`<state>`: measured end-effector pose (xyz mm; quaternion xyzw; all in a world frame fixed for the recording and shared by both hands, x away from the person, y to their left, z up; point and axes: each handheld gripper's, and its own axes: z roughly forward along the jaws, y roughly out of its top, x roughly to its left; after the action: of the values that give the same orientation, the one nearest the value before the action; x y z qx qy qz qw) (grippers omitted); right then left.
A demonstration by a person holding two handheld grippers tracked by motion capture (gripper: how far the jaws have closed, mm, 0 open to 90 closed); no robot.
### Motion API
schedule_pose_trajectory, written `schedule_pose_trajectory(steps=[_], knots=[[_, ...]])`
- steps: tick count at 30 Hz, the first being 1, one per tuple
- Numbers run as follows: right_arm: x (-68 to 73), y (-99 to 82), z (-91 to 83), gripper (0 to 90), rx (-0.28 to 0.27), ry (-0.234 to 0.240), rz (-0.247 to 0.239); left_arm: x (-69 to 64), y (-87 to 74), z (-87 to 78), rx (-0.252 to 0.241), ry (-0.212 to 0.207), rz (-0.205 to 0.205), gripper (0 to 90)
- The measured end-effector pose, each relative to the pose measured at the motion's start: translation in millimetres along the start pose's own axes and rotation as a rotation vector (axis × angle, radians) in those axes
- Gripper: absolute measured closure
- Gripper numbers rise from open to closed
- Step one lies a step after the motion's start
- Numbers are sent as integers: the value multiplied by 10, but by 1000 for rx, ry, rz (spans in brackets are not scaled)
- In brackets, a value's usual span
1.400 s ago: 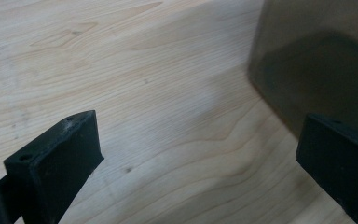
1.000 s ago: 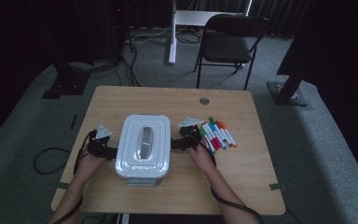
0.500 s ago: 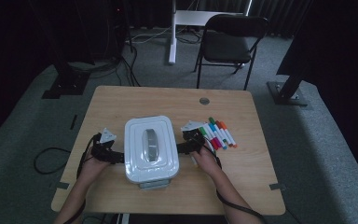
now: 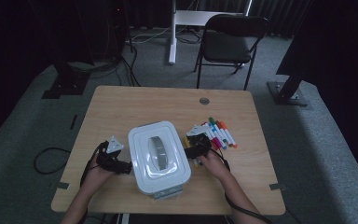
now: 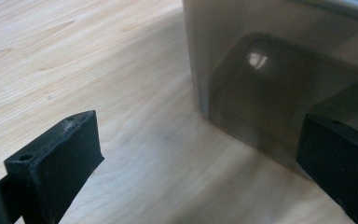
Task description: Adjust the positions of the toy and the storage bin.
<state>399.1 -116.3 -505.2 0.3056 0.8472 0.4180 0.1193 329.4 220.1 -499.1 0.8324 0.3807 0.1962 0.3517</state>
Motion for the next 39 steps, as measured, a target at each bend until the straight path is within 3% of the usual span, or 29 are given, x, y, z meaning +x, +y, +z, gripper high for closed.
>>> schedule_pose_trajectory(steps=[9, 18, 23, 26, 28, 31, 34, 36, 39], knots=[[-118, -112, -108, 212, -9, 40, 15, -298, 28, -10, -5, -56, 37, 4], [-146, -198, -250, 215, -1, 51, -28, -458, 36, 2, -10, -112, 46, 4], [-234, -222, -279, 215, 4, 64, -20, -526, 60, 25, -19, -139, 51, 4], [-273, -233, -286, 213, 0, 62, -14, -517, 17, 46, -41, -159, 44, 4], [-322, -246, -307, 143, 6, 73, -24, -499, -41, 69, -41, -156, 60, 4], [-347, -245, -358, 145, -12, 47, -38, -477, -99, 80, -40, -148, 73, 5], [-397, -282, -464, 145, -37, 6, -20, -383, -217, 55, -51, -144, 41, 5], [-405, -319, -511, 145, -37, -3, -20, -333, -257, 24, -50, -128, 22, 5], [-405, -387, -588, 145, -41, -11, -13, -284, -297, -35, -50, -138, -6, 5]])
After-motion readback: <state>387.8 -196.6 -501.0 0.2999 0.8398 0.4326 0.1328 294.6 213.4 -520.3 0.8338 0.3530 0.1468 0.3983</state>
